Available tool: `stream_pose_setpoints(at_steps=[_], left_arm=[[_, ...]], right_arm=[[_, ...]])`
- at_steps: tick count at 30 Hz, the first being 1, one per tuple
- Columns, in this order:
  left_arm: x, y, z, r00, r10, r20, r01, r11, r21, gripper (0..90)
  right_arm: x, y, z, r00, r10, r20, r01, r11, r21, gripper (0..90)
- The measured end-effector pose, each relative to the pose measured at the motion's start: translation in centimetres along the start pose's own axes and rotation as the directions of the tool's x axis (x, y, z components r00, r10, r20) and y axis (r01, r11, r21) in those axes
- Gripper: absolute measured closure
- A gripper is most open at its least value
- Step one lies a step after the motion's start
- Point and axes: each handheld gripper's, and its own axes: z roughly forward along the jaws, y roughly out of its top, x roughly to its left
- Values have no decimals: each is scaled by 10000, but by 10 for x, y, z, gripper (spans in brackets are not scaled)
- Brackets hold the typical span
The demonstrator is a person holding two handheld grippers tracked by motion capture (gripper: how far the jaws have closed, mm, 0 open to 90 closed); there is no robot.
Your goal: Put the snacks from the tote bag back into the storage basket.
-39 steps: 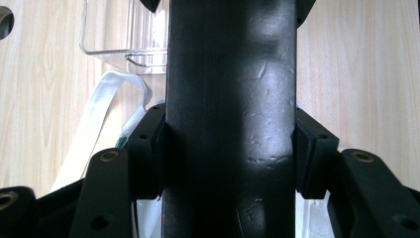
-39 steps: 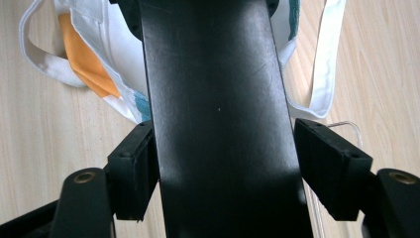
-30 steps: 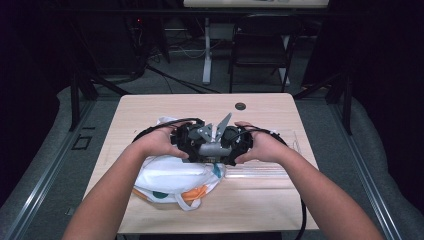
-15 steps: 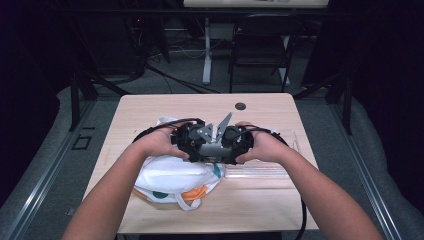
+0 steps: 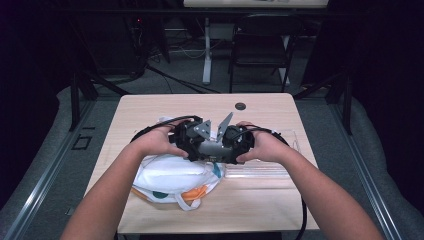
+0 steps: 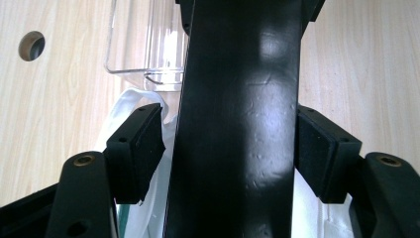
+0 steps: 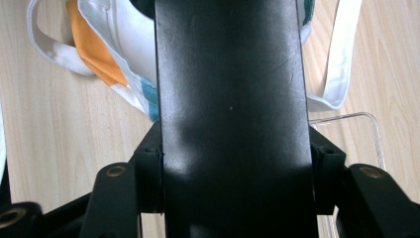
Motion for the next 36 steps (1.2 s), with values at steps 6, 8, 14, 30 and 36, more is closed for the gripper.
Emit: stream_pose_setpoints(at_steps=[6,8,14,30,36], left_arm=[[0,-2,-4,9999,-68,-99,68,10000,-41,319],[1,-3,-5,9999,-19,-106,18,10000,-65,318],[0,-5,-9,9997,-217,-105,215,9996,-174,310],[3,-21,-21,9976,-535,-436,535,9986,-18,311],[4,-31,-23,9956,-801,-483,800,9968,-42,313]], right_arm=[[-2,-1,0,10000,-19,40,19,10000,23,414],[-3,-2,0,10000,-61,41,61,10000,44,414],[-4,-3,1,9998,-165,86,162,9994,318,414],[-14,-16,-5,9996,139,260,-148,9994,320,414],[-20,-24,-10,9987,349,379,-359,9990,279,413]])
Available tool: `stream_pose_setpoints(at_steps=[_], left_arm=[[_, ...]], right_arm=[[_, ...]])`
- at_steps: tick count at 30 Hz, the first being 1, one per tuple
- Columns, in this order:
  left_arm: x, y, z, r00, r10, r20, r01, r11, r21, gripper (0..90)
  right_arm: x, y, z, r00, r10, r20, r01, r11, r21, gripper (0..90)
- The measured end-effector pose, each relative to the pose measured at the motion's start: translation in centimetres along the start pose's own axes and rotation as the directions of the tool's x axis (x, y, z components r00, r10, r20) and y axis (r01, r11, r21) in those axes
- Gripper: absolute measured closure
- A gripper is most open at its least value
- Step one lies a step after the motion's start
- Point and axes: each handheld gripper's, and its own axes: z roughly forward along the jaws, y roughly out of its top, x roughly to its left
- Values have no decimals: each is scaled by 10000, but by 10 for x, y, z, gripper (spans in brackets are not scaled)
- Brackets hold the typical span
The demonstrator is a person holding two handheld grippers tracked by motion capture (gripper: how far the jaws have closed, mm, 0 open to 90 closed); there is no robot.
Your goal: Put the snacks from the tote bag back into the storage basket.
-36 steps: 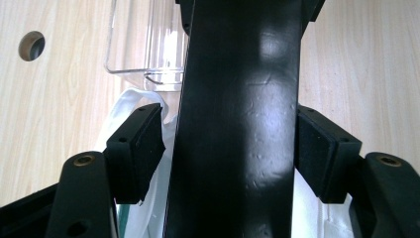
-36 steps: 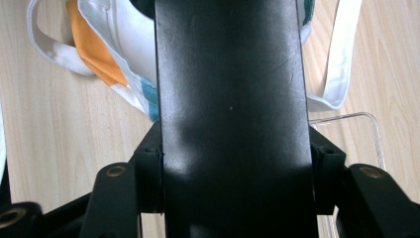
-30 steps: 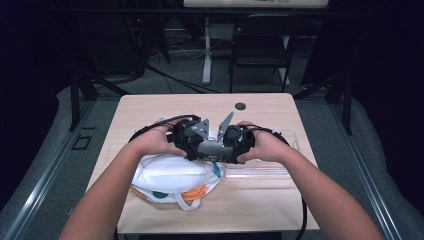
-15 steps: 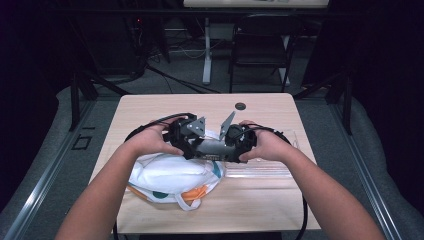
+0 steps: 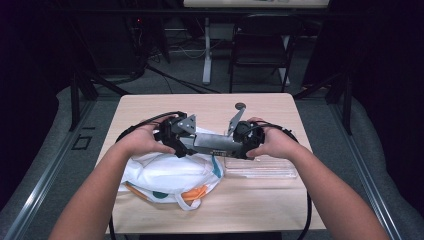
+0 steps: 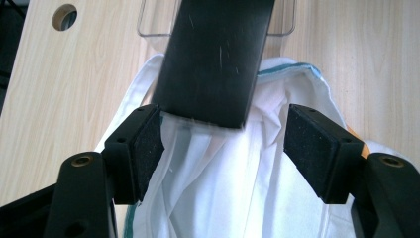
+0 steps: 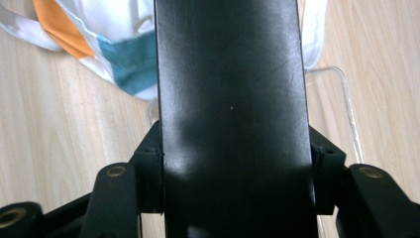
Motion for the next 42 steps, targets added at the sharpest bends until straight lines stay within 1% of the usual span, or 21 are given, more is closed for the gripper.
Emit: stream_pose_setpoints(at_steps=[3,4,7,8,9,12,18,19,21,24,25,27,33,37,41,42], left_arm=[[0,-4,0,10000,-82,-24,82,10000,34,314],[1,-6,-1,9999,-139,-4,139,9999,52,315],[1,-11,0,9997,-251,-20,251,9997,23,316],[1,-13,0,9996,-276,-27,276,9996,18,316],[1,-14,0,9995,-306,-9,306,9995,103,317],[1,-19,1,9992,-394,-31,395,9991,148,318],[2,-25,0,9987,-516,-53,517,9986,145,318],[2,-27,0,9984,-561,-42,562,9983,172,319],[2,-29,1,9981,-618,-59,619,9980,137,320],[2,-32,2,9975,-702,-36,703,9974,165,321],[2,-32,2,9976,-699,-33,699,9974,171,321],[2,-34,3,9973,-733,-25,734,9971,189,322],[2,-37,4,9970,-777,-30,777,9967,234,323],[2,-38,4,9967,-815,-19,815,9963,261,323],[1,-40,6,9963,-857,11,857,9959,280,323],[1,-40,6,9963,-863,7,862,9959,282,323]], right_arm=[[-4,-5,-2,9999,19,101,-20,10000,96,413],[-4,-6,-2,9999,102,95,-102,9999,34,413],[-7,-11,-2,9997,186,156,-187,9998,64,413],[-8,-12,-3,9997,130,184,-132,9998,129,414],[-9,-14,-3,9997,150,213,-153,9998,144,413],[-11,-17,-5,9994,208,289,-214,9996,196,413],[-17,-26,-7,9983,450,358,-453,9989,81,413],[-18,-28,-8,9980,467,415,-474,9987,175,413],[-20,-31,-9,9980,472,417,-478,9988,139,413],[-23,-36,-10,9971,555,519,-562,9983,133,413],[-23,-37,-12,9966,575,590,-590,9979,249,413],[-25,-40,-12,9960,611,650,-626,9978,201,413],[-30,-49,-14,9940,806,745,-820,9965,160,413],[-34,-56,-16,9928,883,814,-906,9956,243,414],[-38,-64,-16,9904,1088,850,-1102,9938,115,414],[-39,-66,-16,9900,1115,865,-1136,9933,202,413]])
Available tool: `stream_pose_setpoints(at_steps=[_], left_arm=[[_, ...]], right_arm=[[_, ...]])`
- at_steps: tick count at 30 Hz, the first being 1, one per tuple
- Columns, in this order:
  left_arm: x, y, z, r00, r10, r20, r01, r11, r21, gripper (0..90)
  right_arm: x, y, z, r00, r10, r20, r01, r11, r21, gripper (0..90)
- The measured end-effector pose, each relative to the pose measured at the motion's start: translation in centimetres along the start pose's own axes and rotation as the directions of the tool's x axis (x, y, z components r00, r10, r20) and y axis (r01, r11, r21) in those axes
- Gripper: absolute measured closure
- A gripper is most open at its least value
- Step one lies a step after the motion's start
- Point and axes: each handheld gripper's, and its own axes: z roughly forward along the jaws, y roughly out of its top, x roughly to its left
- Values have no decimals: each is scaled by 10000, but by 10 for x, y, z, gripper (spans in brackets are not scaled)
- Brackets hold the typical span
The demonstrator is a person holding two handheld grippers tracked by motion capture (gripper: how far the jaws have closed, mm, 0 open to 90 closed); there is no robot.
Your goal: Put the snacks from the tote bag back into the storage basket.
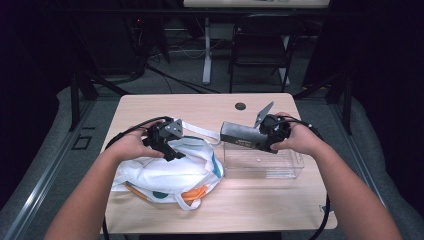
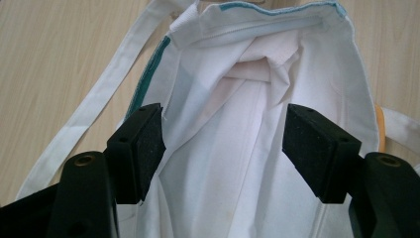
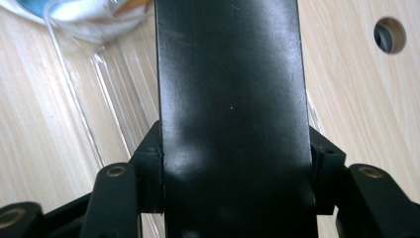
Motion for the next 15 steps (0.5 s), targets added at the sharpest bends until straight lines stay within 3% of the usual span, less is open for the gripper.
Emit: stream_pose_setpoints(at_steps=[15], left_arm=[[0,-3,5,9999,-91,62,90,9999,56,323]], right_arm=[[-15,-25,6,9991,344,243,-351,9990,283,414]])
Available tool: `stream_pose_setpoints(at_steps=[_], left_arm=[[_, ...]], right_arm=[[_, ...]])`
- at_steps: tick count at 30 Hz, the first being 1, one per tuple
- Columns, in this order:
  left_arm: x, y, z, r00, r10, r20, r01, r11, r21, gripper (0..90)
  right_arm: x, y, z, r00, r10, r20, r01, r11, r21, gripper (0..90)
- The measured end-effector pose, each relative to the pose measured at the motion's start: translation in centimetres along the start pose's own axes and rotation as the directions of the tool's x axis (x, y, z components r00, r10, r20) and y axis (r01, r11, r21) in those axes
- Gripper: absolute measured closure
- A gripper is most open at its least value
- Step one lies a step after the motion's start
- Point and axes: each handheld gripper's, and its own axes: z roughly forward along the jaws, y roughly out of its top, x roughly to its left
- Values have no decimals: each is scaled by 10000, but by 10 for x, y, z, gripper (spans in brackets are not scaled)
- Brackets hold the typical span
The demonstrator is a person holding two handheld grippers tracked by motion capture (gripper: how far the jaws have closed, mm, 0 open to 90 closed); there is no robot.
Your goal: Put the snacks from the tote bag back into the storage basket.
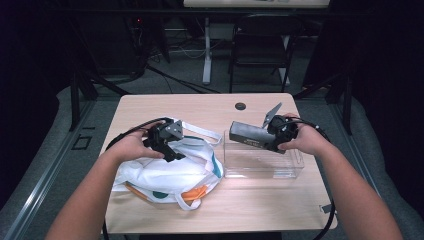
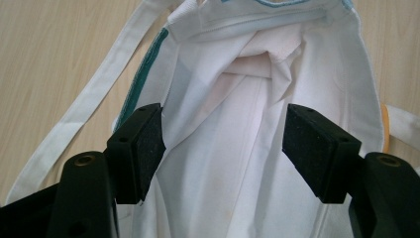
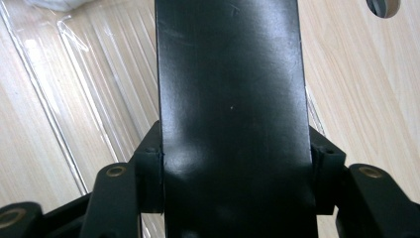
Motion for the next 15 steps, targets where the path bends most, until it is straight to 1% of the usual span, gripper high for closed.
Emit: stream_pose_setpoints(at_steps=[4,7,13,15], left_arm=[[0,-1,2,10000,-28,10,27,10000,27,323],[0,0,2,10000,31,36,-31,10000,21,323],[0,0,2,10000,36,32,-36,10000,29,323],[0,0,2,10000,33,25,-33,10000,54,323]], right_arm=[[-3,-1,2,9999,-53,98,53,10000,47,413],[-4,-1,4,10000,-65,47,65,10000,29,414],[-5,0,10,9995,-306,13,306,9993,212,414],[-5,1,12,9997,-250,-10,250,9996,153,414]])
